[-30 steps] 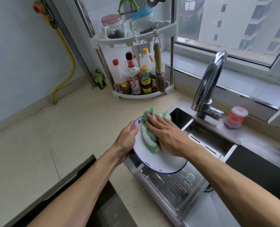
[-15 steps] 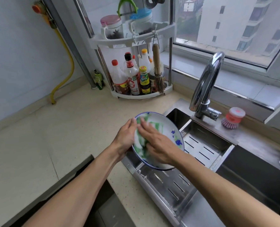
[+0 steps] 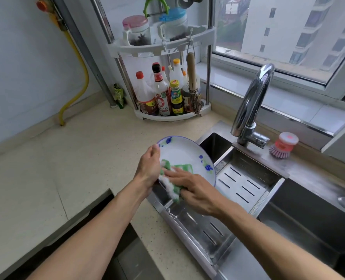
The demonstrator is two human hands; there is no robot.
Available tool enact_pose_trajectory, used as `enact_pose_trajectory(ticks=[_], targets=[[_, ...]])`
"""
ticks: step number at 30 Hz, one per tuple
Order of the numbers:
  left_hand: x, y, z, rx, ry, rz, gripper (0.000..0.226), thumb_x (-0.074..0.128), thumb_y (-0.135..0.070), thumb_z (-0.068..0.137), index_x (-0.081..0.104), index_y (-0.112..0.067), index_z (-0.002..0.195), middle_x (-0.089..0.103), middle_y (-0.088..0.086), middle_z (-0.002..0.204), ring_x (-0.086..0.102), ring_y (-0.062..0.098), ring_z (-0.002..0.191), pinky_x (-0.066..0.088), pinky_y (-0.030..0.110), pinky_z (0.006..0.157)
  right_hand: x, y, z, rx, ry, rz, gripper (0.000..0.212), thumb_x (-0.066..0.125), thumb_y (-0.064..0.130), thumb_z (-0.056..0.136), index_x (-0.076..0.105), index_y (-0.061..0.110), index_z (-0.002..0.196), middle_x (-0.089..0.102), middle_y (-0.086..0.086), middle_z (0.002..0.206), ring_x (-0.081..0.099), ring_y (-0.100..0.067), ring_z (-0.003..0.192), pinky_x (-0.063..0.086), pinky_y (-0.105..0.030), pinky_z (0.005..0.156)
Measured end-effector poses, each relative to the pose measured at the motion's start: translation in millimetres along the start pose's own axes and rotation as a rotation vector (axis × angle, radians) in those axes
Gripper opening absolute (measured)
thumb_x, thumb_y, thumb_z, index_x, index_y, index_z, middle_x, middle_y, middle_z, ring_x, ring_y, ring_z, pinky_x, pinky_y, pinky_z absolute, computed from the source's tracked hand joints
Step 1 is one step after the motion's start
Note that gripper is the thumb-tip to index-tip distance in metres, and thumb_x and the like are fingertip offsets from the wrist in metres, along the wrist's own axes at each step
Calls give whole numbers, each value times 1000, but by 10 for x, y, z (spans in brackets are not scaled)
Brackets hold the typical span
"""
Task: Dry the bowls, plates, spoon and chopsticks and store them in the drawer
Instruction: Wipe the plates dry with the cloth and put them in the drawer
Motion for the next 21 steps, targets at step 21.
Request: enact_pose_trajectory(ticks=[21], targets=[[-37, -274, 17, 123, 25, 789, 85, 28, -75, 92, 38, -12, 148, 40, 12, 152, 36, 33, 141, 32, 51, 112, -467, -464, -455, 62, -319, -372, 20, 69, 0, 87, 71, 17, 98, 65, 2, 97, 51, -16, 87, 52, -35, 71]])
Point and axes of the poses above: each hand's wrist, its own z-axis towards the middle knuckle, its own x-axis out of the palm, y = z × x, the point moved 6 cm from there along z, towards the middle knuckle
